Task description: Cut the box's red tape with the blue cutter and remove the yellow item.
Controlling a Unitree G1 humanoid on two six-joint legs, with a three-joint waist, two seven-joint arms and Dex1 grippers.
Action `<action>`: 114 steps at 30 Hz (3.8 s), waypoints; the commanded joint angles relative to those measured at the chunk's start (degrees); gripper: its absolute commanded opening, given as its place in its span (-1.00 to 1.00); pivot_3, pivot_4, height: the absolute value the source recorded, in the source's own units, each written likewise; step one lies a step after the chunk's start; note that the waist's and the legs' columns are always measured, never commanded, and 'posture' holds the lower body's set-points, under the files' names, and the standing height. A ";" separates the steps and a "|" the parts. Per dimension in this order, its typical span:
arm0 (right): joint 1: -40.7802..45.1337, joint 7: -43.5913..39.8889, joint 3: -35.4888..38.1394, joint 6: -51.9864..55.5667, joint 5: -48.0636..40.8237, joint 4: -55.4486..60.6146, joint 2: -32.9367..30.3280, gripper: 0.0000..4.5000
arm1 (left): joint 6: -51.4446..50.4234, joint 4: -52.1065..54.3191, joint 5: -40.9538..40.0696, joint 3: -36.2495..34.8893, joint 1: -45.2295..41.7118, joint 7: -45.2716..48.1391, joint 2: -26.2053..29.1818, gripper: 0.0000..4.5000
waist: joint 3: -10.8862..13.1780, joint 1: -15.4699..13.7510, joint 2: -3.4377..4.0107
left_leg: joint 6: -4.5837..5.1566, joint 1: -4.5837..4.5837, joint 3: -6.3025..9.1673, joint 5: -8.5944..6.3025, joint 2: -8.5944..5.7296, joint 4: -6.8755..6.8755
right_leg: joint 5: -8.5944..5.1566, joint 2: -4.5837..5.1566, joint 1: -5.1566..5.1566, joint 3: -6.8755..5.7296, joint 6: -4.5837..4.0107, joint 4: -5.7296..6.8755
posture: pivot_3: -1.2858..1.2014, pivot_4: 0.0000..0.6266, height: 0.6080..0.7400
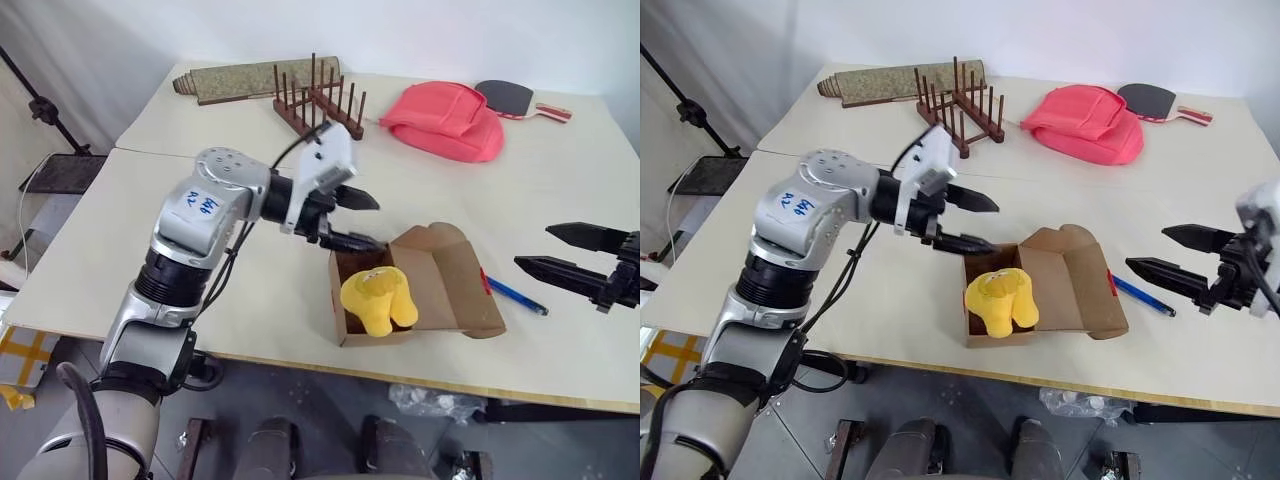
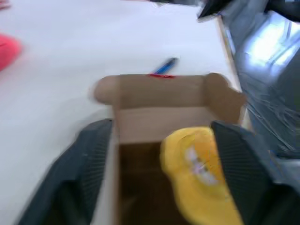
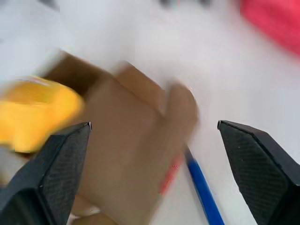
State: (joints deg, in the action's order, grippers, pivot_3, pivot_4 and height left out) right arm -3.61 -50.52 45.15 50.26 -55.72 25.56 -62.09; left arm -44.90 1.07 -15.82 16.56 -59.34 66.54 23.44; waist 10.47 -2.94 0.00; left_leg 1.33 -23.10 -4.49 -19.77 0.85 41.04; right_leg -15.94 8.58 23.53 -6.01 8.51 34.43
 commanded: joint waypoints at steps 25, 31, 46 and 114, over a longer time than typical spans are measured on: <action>-13.32 4.79 11.66 -3.64 0.05 15.74 10.38 1.00 | 22.02 -17.31 14.51 14.41 -4.47 7.92 -1.78 -0.57 | 0.01 0.04 -0.01 | 0.12 0.20 -0.12 0.04 0.01 0.05 | 0.06 0.01 -0.04 0.22 -0.14 0.14 | 0.03 -0.52 1.00; -12.72 4.51 11.06 -4.35 0.63 14.39 9.23 1.00 | 22.82 -18.47 14.79 13.35 -6.48 9.22 -1.48 -0.99 | 0.01 0.04 -0.02 | 0.13 0.20 -0.13 0.04 0.00 0.06 | 0.06 0.01 -0.04 0.22 -0.14 0.14 | 0.03 -0.52 1.00; -11.76 4.87 9.88 -4.26 0.61 13.49 8.43 1.00 | 12.07 -15.13 6.92 3.03 -10.28 9.14 -2.57 -0.99 | 0.01 -0.01 -0.02 | 0.14 0.17 -0.12 0.04 0.00 0.06 | 0.06 0.01 -0.03 0.20 -0.14 0.14 | 0.03 -0.52 1.00; 16.09 -30.65 -31.62 -42.77 30.72 -41.77 2.10 1.00 | 29.08 4.10 -10.72 -35.55 53.26 -2.90 13.27 0.99 | 0.38 1.91 -0.69 | 0.02 0.97 -0.92 -0.10 0.26 -0.04 | 0.24 0.08 0.05 0.77 -0.34 0.40 | 0.03 -0.52 1.00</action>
State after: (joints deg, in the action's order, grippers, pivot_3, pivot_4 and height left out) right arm 12.18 -80.41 11.73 10.65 -25.14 -15.71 -60.20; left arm -19.86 7.04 -26.54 -17.05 -6.55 61.37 35.72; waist 10.85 -1.02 -0.69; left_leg 1.36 -22.12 -5.40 -19.87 1.15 40.99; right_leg -15.69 8.66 23.59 -5.24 8.16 34.83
